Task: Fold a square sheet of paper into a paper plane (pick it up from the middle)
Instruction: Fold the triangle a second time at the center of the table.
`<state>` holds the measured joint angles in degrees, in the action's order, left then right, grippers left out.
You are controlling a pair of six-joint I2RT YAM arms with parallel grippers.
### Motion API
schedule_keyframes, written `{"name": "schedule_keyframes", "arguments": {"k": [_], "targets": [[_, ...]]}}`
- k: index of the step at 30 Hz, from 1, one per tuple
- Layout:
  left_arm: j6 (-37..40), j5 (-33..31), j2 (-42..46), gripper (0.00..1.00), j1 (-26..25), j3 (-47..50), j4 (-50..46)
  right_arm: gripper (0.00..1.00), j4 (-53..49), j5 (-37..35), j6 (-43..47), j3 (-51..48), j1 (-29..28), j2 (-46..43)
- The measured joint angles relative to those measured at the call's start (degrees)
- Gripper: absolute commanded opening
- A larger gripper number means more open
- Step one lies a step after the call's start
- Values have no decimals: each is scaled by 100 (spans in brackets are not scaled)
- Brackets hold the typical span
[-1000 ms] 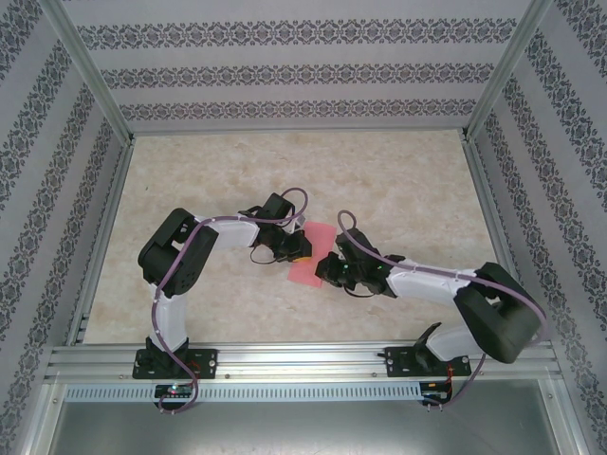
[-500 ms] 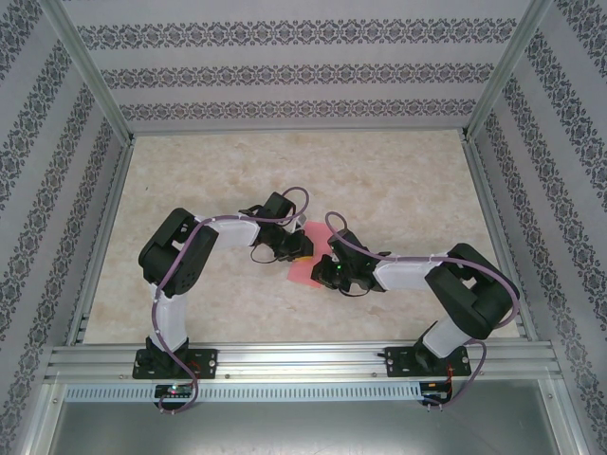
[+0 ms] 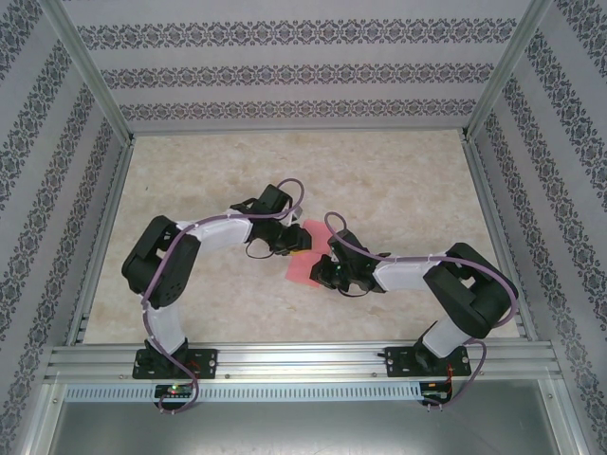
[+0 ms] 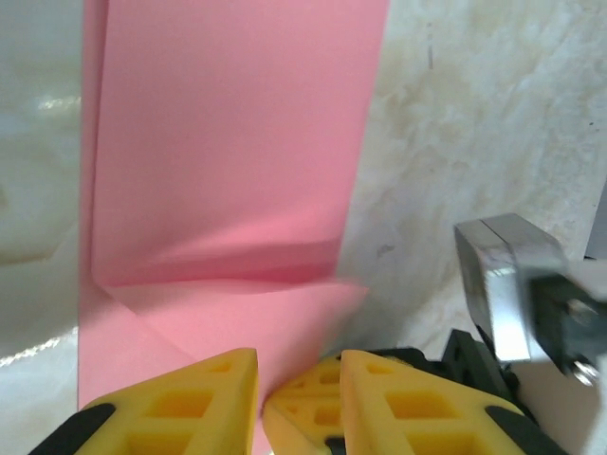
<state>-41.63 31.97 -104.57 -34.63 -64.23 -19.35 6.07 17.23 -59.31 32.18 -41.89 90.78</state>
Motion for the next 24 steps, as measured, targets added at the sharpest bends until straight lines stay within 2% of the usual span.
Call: {"name": "schedule_keyframes", "arguments": {"k": [9,16,24], "targets": [[-238,-103,494,28,-2,431,35,11,59,-114,2,-133,-11,-118],[-498,-11,468,20,-46,538,321,10,63,-227,2,-273,-37,-271],[-651,125,87,17,-295,542,675,10,61,-240,4,-273,-37,-275]]}}
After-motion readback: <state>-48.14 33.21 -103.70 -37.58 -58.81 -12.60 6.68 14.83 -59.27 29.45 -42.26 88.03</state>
